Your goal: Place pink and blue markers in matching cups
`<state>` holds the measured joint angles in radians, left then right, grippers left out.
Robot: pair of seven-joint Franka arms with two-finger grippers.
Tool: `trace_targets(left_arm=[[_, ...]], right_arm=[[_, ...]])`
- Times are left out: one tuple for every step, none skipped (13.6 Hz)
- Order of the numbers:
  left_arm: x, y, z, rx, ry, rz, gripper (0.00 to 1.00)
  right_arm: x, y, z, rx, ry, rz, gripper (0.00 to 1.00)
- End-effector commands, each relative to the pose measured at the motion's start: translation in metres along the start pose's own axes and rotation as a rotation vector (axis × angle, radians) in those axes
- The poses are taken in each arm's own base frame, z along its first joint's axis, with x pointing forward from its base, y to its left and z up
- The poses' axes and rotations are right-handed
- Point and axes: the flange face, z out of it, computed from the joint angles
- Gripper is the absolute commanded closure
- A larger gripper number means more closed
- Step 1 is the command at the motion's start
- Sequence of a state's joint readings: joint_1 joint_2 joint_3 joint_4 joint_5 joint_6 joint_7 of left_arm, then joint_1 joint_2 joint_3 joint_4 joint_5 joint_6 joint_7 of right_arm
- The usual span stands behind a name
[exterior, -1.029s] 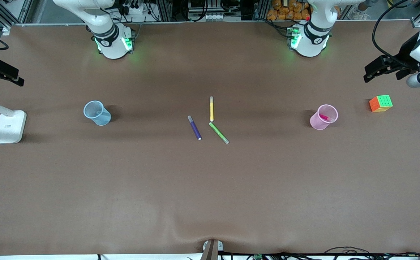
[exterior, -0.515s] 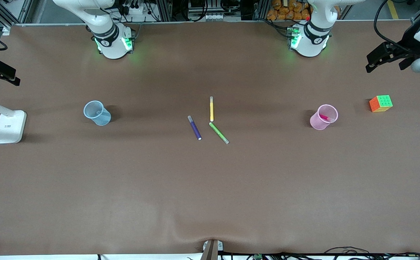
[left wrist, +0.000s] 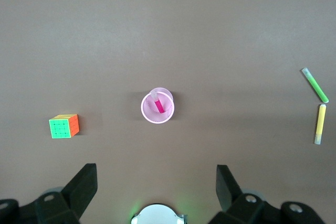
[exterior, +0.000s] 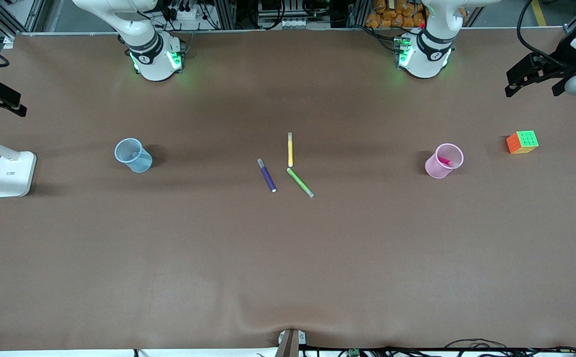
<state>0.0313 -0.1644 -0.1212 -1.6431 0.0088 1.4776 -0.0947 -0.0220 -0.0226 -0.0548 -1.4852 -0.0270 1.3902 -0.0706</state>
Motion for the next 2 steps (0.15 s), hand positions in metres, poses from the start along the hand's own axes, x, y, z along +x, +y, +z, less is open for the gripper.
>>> trace_targets(left_arm=[[0.0057,-0.0029,-0.0035,0.012,0.002,0.011,0.00],[0.0048,-0.0023,-0.0028,0.014,-0.005,0.013,0.00]], right_arm=[[-0.0078,-0.0001,-0.0050,-0.006,0.009,-0.005,0.00],[-0.0073,0.0015,-0.0035,-0.006,0.006,-0.005,0.00]])
